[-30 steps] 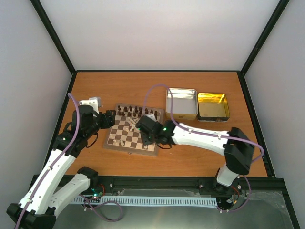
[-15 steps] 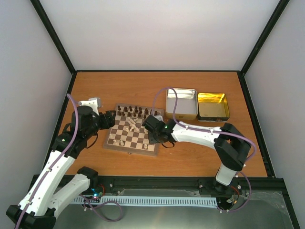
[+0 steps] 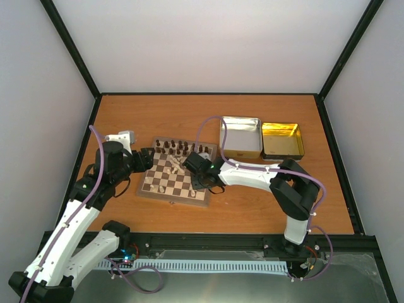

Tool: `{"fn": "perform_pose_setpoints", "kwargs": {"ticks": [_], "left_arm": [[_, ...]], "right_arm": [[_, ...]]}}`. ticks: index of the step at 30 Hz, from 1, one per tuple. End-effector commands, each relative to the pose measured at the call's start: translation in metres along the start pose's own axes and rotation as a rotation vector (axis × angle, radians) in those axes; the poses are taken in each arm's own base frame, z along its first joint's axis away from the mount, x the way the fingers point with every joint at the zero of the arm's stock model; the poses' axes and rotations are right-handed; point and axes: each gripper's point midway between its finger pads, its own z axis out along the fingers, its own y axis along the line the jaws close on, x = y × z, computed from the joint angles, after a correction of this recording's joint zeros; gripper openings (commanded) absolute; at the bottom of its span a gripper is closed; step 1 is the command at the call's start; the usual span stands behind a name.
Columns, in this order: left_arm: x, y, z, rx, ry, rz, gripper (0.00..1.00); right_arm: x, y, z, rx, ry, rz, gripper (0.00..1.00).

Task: Set up the chess pieces on the board
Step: Pick up the chess piece from the chessboard.

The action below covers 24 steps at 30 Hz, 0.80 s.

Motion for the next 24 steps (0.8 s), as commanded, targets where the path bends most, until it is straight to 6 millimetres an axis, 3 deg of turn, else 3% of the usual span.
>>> {"fn": "perform_pose_setpoints", "kwargs": {"ticks": [1, 9, 14, 24], "left_arm": [[-0.006, -0.007, -0.004, 0.028, -0.023, -0.012, 0.75], [-0.007, -0.009, -0.003, 0.038, -0.022, -0.016, 0.75], [-0.006, -0.012, -0.002, 0.056, -0.014, -0.016, 0.75], [0.018, -0.041, 0.009, 0.254, 0.072, -0.075, 0.75]], "right_arm": [[-0.006, 0.0, 0.008, 0.03, -0.021, 0.003, 0.34], [-0.011, -0.003, 0.011, 0.049, -0.047, 0.008, 0.19], [-0.019, 0.001, 0.006, 0.019, -0.09, 0.001, 0.15], [-0.042, 0.013, -0.041, -0.187, -0.277, 0.11, 0.15]]}}
